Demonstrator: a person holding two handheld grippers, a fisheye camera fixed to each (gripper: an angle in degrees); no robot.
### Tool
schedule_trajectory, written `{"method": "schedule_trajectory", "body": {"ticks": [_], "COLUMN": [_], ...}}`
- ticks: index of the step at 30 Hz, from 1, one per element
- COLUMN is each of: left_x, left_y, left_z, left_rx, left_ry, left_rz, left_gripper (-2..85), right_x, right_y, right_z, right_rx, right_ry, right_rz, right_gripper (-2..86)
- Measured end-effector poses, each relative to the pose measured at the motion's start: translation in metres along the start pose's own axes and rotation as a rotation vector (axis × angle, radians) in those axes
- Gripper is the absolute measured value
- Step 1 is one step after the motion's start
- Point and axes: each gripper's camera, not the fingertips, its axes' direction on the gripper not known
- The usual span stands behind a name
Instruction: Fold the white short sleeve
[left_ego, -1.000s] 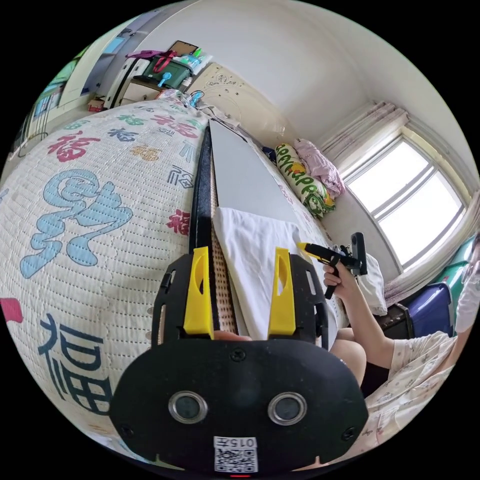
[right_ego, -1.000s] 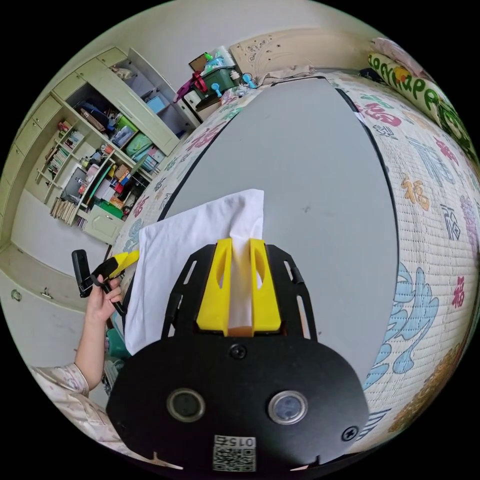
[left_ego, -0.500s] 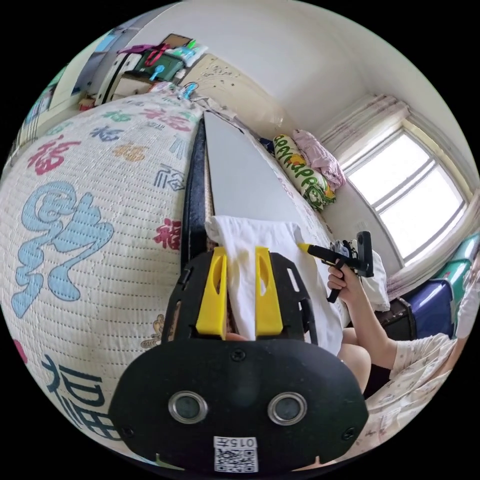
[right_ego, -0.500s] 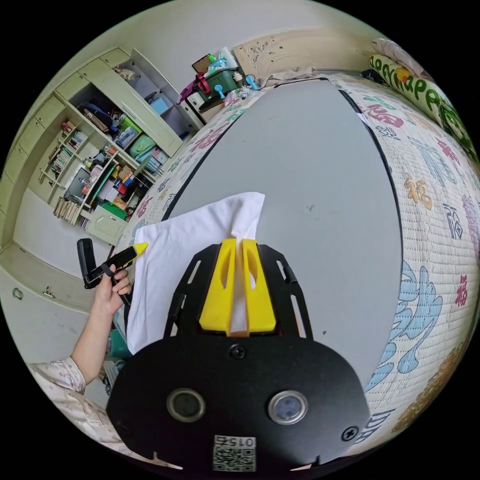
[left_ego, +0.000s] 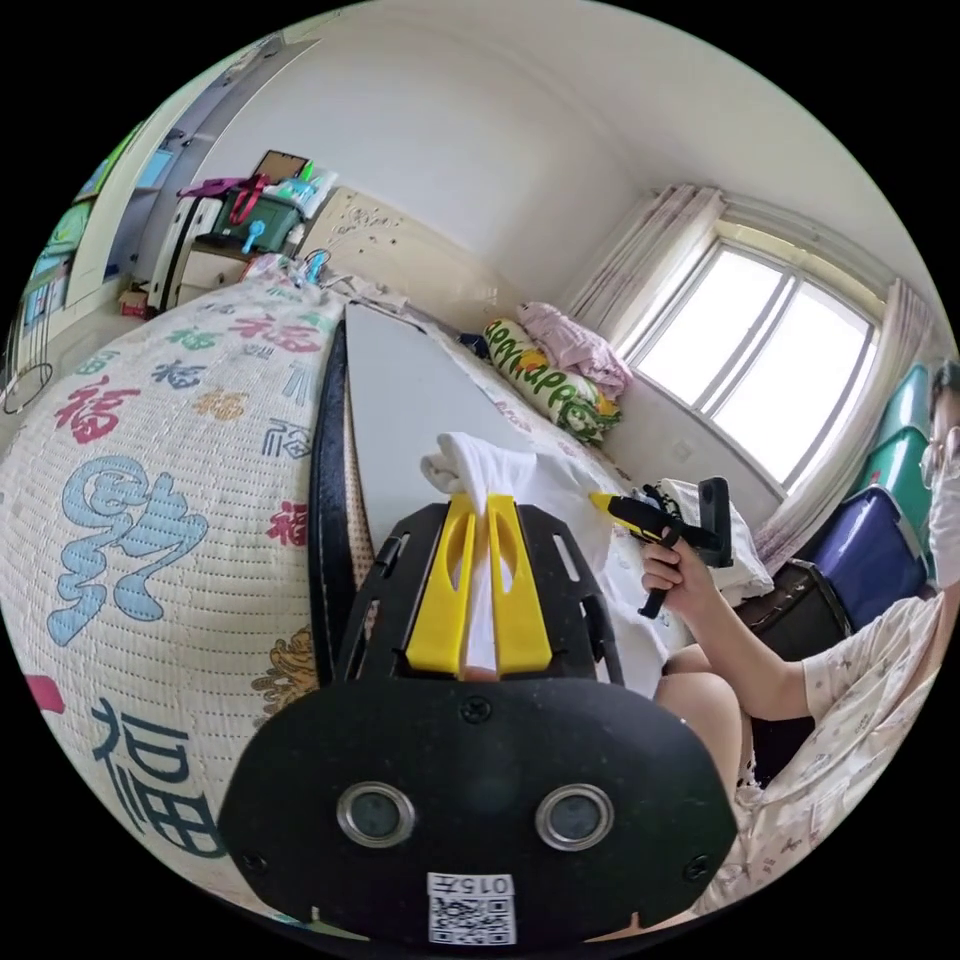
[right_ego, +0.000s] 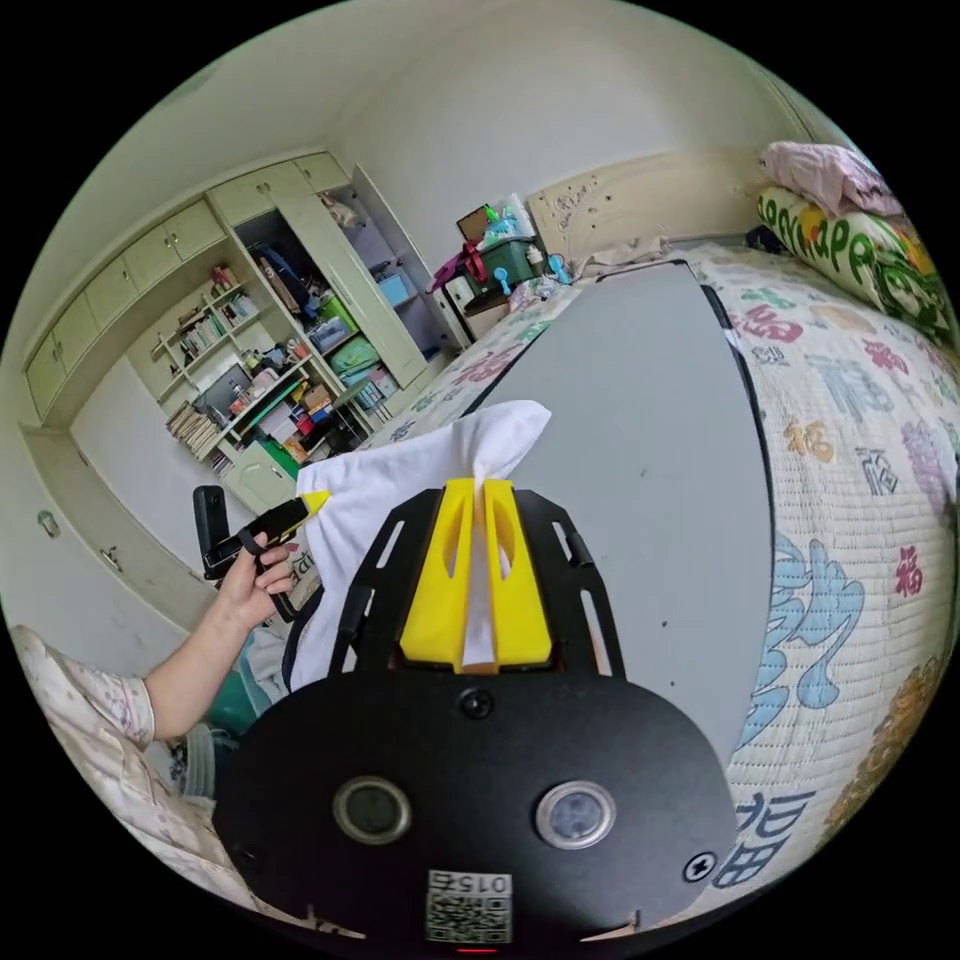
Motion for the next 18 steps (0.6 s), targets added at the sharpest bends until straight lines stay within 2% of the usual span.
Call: {"method": "schedule_trajectory", "body": {"ticks": [2,6,12,18], "left_x": [0.019,0.074,0.170,0.292], "left_y": [-0.003,-0.020,-0.066,-0.132], "left_z": [-0.027,-0.102,-0.183,-0.195], "left_rx": [0.037,0.128,0.229,0.295], "left_ry": [0.026,0.090,0.198,0.345], "left_rz": [0.026,0.117,0.285,0.424], "left_gripper": [-0.3,-0.4,-0.4,-0.3], "right_x": [-0.049,-0.107,-0.195,-0.265], "right_y": [0.015,0.054,0.107,0.160], "right_z": [-0.026,-0.072,-0.163,-0.268], "right_rx": [0.041,0.148,0.292,0.506], "right_ry": [0.013,-0.069,-0.011,0.127], "right_rz": [-0.085,-0.102,-0.187,-0.242], "right_gripper": [0.4,0.4,0.5,0.4]}}
